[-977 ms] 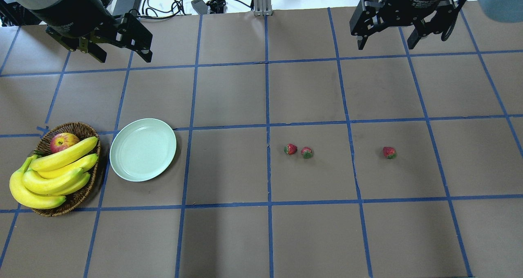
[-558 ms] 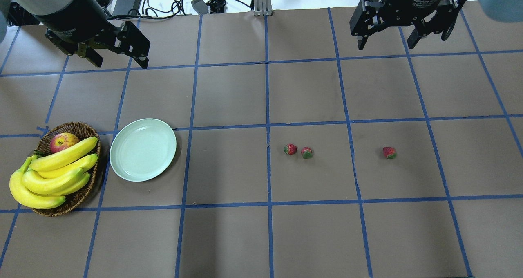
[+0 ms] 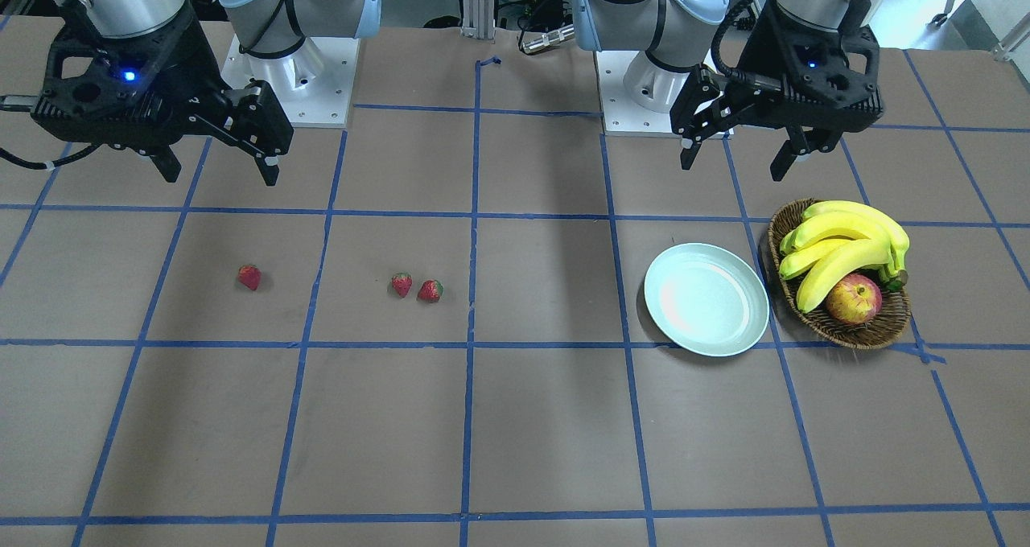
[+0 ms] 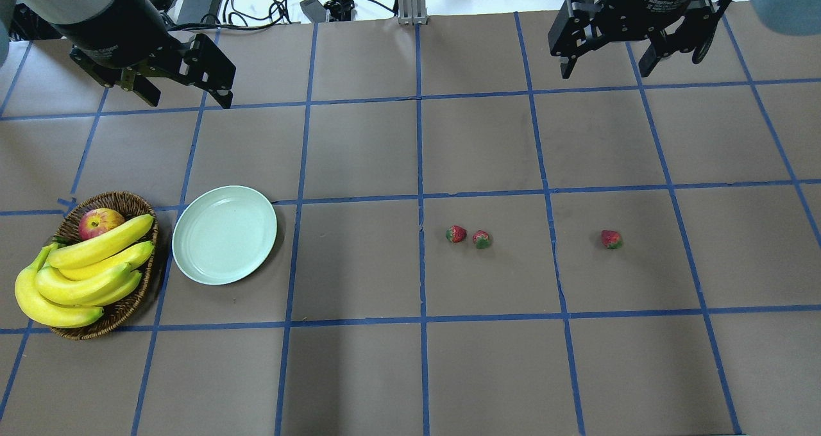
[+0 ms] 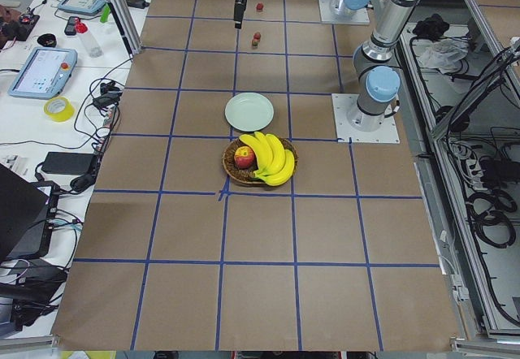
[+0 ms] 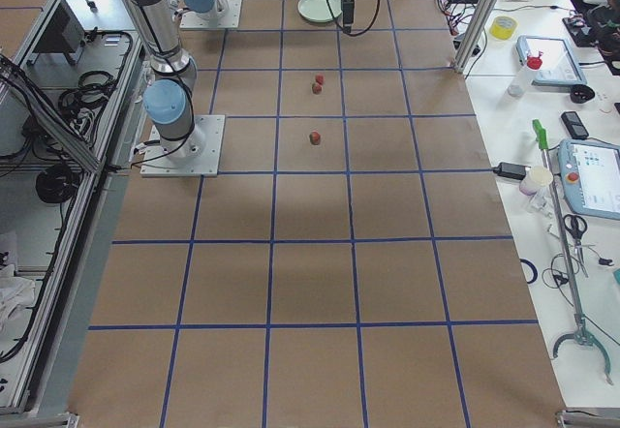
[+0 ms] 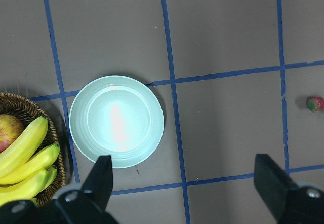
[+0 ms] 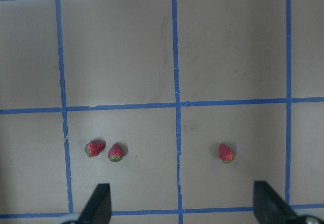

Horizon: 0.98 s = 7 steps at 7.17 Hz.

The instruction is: Collect all strawberries into plate

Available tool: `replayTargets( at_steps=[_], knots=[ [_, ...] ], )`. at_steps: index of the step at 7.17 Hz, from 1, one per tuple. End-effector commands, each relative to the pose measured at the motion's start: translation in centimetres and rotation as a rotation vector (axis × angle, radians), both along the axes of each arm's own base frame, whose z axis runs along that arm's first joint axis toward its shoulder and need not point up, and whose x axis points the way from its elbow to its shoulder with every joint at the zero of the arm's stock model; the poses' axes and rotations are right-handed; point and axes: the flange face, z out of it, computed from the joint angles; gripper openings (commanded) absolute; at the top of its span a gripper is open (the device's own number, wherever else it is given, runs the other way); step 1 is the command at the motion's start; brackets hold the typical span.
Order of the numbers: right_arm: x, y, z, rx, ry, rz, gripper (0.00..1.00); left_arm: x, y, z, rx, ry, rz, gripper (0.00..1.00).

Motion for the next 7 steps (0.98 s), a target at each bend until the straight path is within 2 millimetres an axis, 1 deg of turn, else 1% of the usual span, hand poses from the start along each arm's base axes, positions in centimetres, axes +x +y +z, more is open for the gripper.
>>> replayTargets(
  at_steps=[1, 2, 3, 4, 5, 6, 7],
  knots=[
    [0.0, 0.0, 0.0, 0.001, 0.000, 0.001, 1.00, 0.0, 0.3, -0.3, 0.011, -0.002, -0.006, 1.00],
    [0.0, 0.1, -0.1, 0.005, 0.000, -0.002, 1.00, -0.1, 0.3, 0.5, -0.009, 0.003, 0.001, 1.00],
    [0.0, 0.1, -0.2, 0.010, 0.001, -0.004, 1.00, -0.1, 0.3, 0.3, -0.004, -0.002, -0.004, 1.00],
    [0.0, 0.1, -0.2, 0.010, 0.001, -0.007, 1.00, -0.1, 0.8, 0.9, -0.013, -0.003, -0.007, 1.00],
    [0.0, 0.1, -0.2, 0.010, 0.001, -0.007, 1.00, -0.2, 0.9, 1.4, -0.027, 0.006, -0.007, 1.00],
    [0.0, 0.1, -0.1, 0.008, -0.001, -0.007, 1.00, -0.3, 2.5, 4.1, -0.080, 0.000, -0.008, 1.00],
    [0.0, 0.1, -0.1, 0.008, -0.001, -0.007, 1.00, -0.2, 3.3, 4.4, -0.064, -0.005, -0.006, 1.00]
  ],
)
